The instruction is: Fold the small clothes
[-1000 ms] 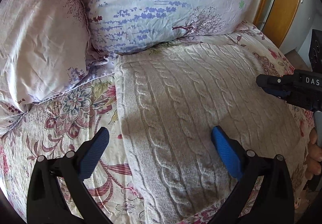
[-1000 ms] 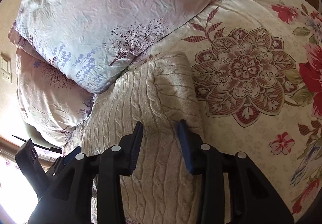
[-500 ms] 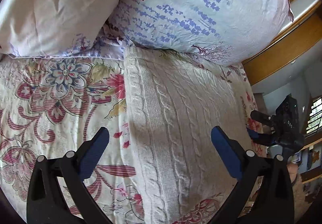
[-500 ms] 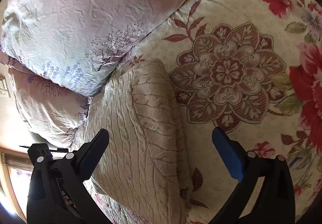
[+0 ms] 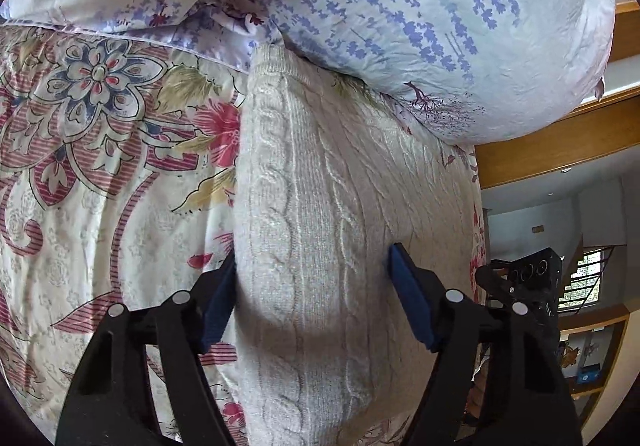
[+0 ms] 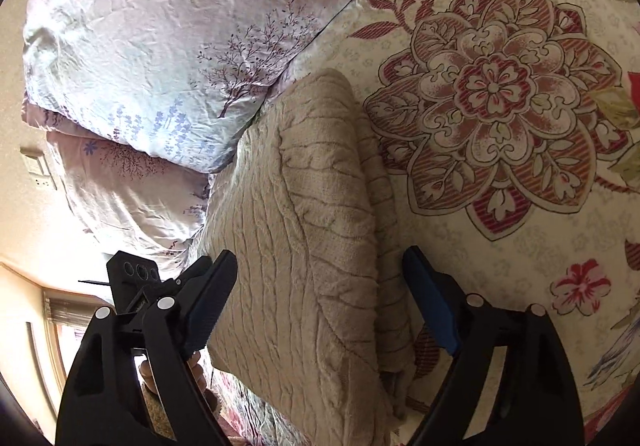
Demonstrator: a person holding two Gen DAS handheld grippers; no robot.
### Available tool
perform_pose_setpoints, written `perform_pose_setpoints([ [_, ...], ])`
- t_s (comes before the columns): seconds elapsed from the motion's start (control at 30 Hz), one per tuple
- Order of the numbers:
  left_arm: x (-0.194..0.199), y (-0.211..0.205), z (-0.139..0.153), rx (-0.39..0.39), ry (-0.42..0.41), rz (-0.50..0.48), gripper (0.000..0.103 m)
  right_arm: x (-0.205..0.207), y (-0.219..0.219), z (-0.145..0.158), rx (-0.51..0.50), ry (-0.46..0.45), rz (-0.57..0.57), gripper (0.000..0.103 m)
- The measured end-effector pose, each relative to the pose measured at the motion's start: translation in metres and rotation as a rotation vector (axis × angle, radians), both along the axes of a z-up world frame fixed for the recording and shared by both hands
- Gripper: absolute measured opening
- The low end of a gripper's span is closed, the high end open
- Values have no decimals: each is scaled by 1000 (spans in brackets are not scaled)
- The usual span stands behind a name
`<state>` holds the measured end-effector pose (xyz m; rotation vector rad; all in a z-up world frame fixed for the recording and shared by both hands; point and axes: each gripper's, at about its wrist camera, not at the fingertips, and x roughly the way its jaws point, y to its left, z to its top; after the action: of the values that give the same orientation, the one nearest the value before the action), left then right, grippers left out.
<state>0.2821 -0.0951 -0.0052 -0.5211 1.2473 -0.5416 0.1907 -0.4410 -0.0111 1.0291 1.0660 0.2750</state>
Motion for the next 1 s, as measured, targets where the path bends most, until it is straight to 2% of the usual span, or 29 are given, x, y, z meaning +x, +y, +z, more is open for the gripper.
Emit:
perform_pose_setpoints([
  [0.07,-1,2,0,-18,6,15,66,-2,1,-2,17,-9,-5,84],
  [0.13,-5,5,0,-34,7,27,60,-4,3,-10,72,2,-4,66],
  [0.17,-6,8,0,-39,5,31,58,-7,4,-15,76,20,-3,53],
  [0.37,-15,25,3,-88,-8,48,40,-22,6,-23,172,-17,-41,36],
  [0.47,-19,31,9,-110,-21,39,36,-26,12,-15,210,-53,-40,34],
  [0.53,-24,49,18,-133,-32,34,35,-25,20,-7,228,-77,-26,33],
  [0.73,-47,114,44,-154,-77,90,35,-10,80,6,252,-100,116,32],
  [0.87,-69,170,47,-97,-95,162,36,5,135,5,180,-94,264,32],
  [0.93,-74,194,34,-59,-67,210,38,12,158,0,97,-73,328,32],
  [1.0,-78,212,14,-62,-13,266,42,16,166,-6,21,-49,343,33],
])
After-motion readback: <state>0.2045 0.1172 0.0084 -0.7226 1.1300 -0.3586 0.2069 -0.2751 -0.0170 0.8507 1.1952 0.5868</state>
